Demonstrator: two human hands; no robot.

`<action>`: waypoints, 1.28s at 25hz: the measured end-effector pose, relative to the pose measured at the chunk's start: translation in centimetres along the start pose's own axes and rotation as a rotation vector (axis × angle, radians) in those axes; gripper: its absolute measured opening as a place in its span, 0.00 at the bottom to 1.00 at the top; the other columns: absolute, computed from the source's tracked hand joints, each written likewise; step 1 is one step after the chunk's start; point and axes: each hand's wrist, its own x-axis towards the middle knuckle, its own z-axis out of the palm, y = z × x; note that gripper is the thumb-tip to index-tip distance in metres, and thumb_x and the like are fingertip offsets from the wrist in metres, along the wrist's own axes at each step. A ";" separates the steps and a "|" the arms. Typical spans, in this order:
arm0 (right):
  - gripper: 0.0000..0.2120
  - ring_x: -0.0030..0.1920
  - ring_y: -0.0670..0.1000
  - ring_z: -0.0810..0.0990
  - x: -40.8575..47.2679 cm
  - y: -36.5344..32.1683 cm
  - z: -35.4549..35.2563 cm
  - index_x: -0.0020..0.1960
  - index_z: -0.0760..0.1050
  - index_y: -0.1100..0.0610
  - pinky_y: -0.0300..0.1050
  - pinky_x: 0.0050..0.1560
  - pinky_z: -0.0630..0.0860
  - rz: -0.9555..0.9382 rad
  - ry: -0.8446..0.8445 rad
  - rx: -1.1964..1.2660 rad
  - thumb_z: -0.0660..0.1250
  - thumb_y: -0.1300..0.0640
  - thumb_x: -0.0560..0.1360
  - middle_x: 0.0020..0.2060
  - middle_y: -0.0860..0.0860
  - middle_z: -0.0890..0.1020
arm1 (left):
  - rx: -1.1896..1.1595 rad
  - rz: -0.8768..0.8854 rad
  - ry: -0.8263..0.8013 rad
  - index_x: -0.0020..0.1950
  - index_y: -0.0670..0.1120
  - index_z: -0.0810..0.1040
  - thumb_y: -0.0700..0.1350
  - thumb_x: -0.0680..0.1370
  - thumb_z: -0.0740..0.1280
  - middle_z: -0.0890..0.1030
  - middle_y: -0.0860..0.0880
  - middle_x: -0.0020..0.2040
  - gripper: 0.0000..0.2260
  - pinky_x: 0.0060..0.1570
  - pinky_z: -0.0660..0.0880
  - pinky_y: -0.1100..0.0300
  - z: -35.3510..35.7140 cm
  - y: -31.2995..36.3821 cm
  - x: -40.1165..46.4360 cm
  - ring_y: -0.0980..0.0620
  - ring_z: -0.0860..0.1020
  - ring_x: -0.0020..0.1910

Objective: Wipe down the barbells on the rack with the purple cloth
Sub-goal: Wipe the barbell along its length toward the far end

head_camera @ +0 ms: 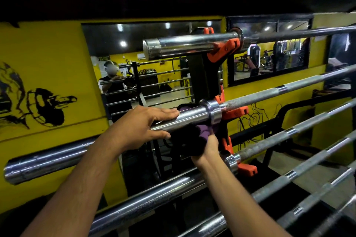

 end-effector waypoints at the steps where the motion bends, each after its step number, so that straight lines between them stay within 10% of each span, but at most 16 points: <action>1: 0.02 0.33 0.46 0.79 -0.5 -0.5 -0.2 0.48 0.76 0.50 0.33 0.39 0.80 -0.079 0.070 -0.113 0.67 0.53 0.79 0.36 0.47 0.79 | -0.002 0.001 -0.003 0.72 0.64 0.70 0.51 0.73 0.75 0.69 0.69 0.71 0.29 0.72 0.64 0.59 0.0 0.0 0.0 0.68 0.66 0.70; 4: 0.14 0.43 0.56 0.83 -0.8 -0.3 1.1 0.49 0.80 0.59 0.52 0.54 0.82 -0.198 0.090 -0.137 0.61 0.51 0.80 0.40 0.57 0.84 | -0.021 -0.022 -0.006 0.71 0.64 0.71 0.50 0.73 0.76 0.69 0.69 0.69 0.29 0.68 0.63 0.65 -0.2 0.3 0.1 0.71 0.65 0.68; 8: 0.20 0.31 0.51 0.85 -3.0 0.5 1.3 0.44 0.78 0.58 0.44 0.31 0.82 -0.231 0.025 -0.192 0.54 0.48 0.83 0.29 0.54 0.84 | -0.055 -0.044 0.007 0.71 0.63 0.72 0.49 0.72 0.77 0.70 0.69 0.69 0.30 0.66 0.62 0.68 -0.3 0.4 -0.2 0.71 0.65 0.67; 12: 0.25 0.54 0.55 0.83 -5.8 0.7 -1.9 0.63 0.79 0.53 0.56 0.64 0.75 -0.418 0.001 -0.391 0.68 0.37 0.74 0.52 0.53 0.86 | -0.047 -0.050 -0.015 0.72 0.64 0.71 0.50 0.73 0.76 0.70 0.68 0.70 0.29 0.68 0.63 0.65 -0.2 0.4 -0.1 0.67 0.66 0.69; 19: 0.06 0.43 0.31 0.78 -13.6 -0.2 0.4 0.55 0.74 0.45 0.26 0.46 0.72 -1.208 -0.080 -0.929 0.59 0.46 0.83 0.48 0.42 0.79 | -0.234 -0.170 -0.199 0.70 0.64 0.73 0.53 0.75 0.75 0.75 0.62 0.69 0.24 0.71 0.68 0.56 -2.1 0.1 0.8 0.62 0.72 0.67; 22: 0.17 0.60 0.45 0.77 -13.0 -2.7 2.8 0.66 0.71 0.48 0.42 0.62 0.72 -1.501 -0.266 -1.333 0.57 0.43 0.81 0.61 0.44 0.78 | -0.016 -0.130 -0.122 0.69 0.64 0.74 0.63 0.76 0.68 0.78 0.61 0.66 0.21 0.62 0.74 0.59 -3.1 0.3 0.0 0.61 0.75 0.63; 26: 0.25 0.76 0.52 0.65 -6.3 -3.3 5.6 0.73 0.70 0.49 0.61 0.79 0.48 -1.444 -0.325 -2.066 0.52 0.40 0.82 0.72 0.47 0.73 | 0.223 -0.081 0.065 0.74 0.65 0.67 0.76 0.75 0.48 0.70 0.67 0.70 0.32 0.60 0.70 0.65 -4.3 0.1 -5.2 0.67 0.70 0.66; 32: 0.18 0.45 0.56 0.82 -3.0 -1.3 9.2 0.45 0.74 0.50 0.54 0.57 0.69 -1.344 -0.032 -2.553 0.53 0.40 0.79 0.41 0.51 0.85 | 0.367 -0.119 0.186 0.79 0.65 0.56 0.70 0.77 0.34 0.67 0.64 0.75 0.33 0.59 0.72 0.62 -0.9 -0.9 -8.8 0.61 0.67 0.71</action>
